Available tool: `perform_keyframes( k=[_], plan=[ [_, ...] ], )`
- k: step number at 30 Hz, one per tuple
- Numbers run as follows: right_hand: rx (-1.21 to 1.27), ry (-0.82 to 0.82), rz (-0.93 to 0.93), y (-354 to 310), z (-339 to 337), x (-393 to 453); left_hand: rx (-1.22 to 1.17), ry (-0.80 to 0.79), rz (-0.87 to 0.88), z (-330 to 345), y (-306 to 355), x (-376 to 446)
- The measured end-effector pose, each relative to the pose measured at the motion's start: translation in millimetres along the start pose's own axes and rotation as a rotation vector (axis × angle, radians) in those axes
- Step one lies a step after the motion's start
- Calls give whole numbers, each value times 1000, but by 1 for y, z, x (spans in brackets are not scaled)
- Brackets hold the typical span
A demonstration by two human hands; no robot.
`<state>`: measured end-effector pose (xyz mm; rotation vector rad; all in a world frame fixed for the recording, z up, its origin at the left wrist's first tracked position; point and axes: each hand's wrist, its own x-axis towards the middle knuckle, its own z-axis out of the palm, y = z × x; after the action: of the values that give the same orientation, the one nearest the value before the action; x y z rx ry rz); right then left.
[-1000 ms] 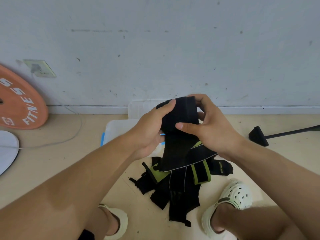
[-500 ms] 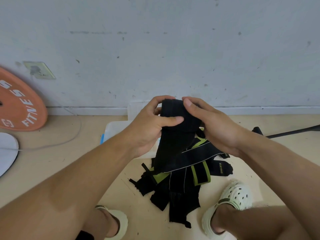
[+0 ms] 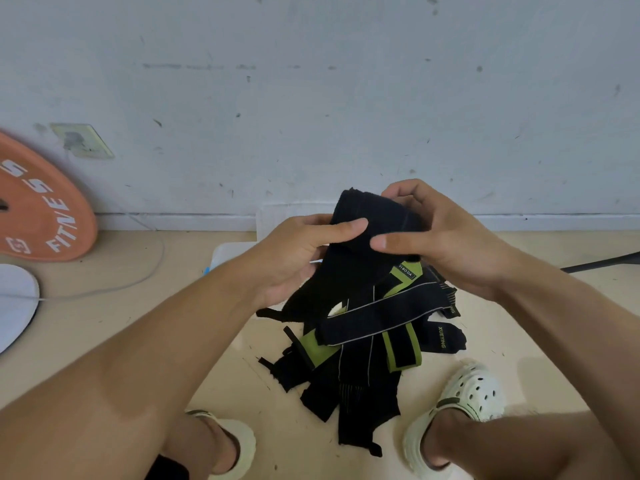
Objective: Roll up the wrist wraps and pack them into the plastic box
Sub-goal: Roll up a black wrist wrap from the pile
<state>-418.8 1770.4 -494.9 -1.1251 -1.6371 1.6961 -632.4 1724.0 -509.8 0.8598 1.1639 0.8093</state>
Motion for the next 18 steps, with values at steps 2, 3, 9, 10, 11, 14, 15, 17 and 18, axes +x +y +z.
perform_keyframes(
  k=[2,3,9,10,11,14,15,17,18],
  plan=[
    [-249,-129,-54,-6,-10,-4,91,-50,-2,-6,3,0],
    [-347,-187,-79,-7,-13,-7,142,-79,-12,-9,5,-1],
    [-894,-318,-231,1,7,-21,324,-203,-78,-9,-4,3],
    [-959,-313,-298,5,11,-22,341,-202,-73,-8,-5,4],
    [-997,-299,-353,8,13,-22,356,-202,-70,-8,-5,4],
    [-1042,-233,-400,11,18,-22,433,-200,-90,-6,-1,-1],
    [-1050,-216,-392,12,18,-22,491,-189,-111,-4,0,-3],
    [-1065,-204,-381,15,18,-22,638,-134,-159,0,-3,-3],
    [-1067,-209,-376,16,18,-21,701,-100,-157,2,-5,-1]
  ],
)
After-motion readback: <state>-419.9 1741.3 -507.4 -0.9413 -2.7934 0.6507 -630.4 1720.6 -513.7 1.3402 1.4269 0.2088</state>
